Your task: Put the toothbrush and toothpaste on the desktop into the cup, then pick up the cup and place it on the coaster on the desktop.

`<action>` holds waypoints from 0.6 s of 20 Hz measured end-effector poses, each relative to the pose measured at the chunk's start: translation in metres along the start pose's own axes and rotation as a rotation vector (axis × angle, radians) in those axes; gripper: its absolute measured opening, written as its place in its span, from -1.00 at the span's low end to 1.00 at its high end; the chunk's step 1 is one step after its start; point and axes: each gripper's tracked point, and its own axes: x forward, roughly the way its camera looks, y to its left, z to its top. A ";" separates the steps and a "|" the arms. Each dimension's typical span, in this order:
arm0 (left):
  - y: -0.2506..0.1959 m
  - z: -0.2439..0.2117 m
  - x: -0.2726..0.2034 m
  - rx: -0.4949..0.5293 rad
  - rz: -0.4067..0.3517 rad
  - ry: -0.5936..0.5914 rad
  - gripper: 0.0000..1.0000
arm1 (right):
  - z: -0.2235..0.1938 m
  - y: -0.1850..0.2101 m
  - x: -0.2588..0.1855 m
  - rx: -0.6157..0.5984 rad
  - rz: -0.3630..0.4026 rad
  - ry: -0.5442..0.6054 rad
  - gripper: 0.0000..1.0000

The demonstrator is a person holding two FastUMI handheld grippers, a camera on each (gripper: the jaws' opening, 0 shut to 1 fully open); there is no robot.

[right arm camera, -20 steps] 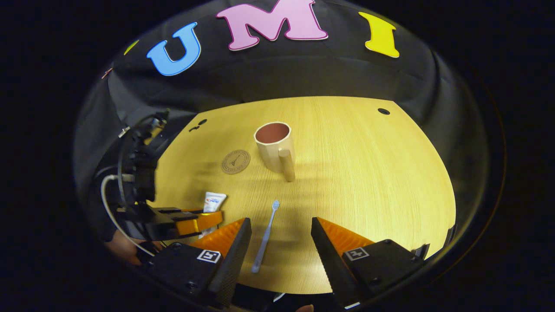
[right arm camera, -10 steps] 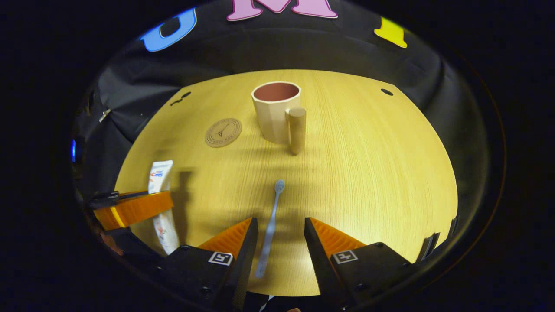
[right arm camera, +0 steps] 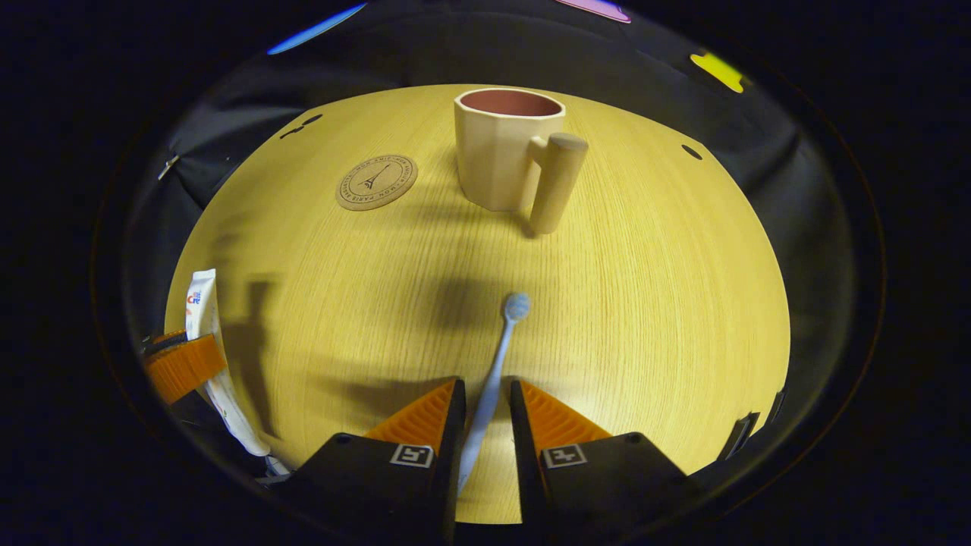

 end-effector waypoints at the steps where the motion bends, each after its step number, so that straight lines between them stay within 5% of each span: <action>1: 0.001 -0.001 -0.001 -0.004 0.001 0.000 -0.41 | 0.000 0.000 0.000 -0.006 0.000 0.008 -0.40; 5: 0.002 -0.001 -0.004 -0.005 0.003 -0.003 -0.41 | -0.002 0.005 0.002 0.041 0.001 0.040 -0.75; 6: 0.001 -0.001 -0.005 -0.008 -0.001 -0.008 -0.51 | -0.001 0.005 0.001 0.042 0.009 0.036 -0.75; 10: -0.006 0.003 -0.009 -0.011 -0.018 -0.029 -0.31 | -0.001 0.002 0.002 0.048 0.014 -0.002 -0.81; 12: -0.010 0.006 -0.012 -0.013 -0.028 -0.047 -0.41 | 0.001 0.003 -0.001 0.059 0.031 -0.035 -0.82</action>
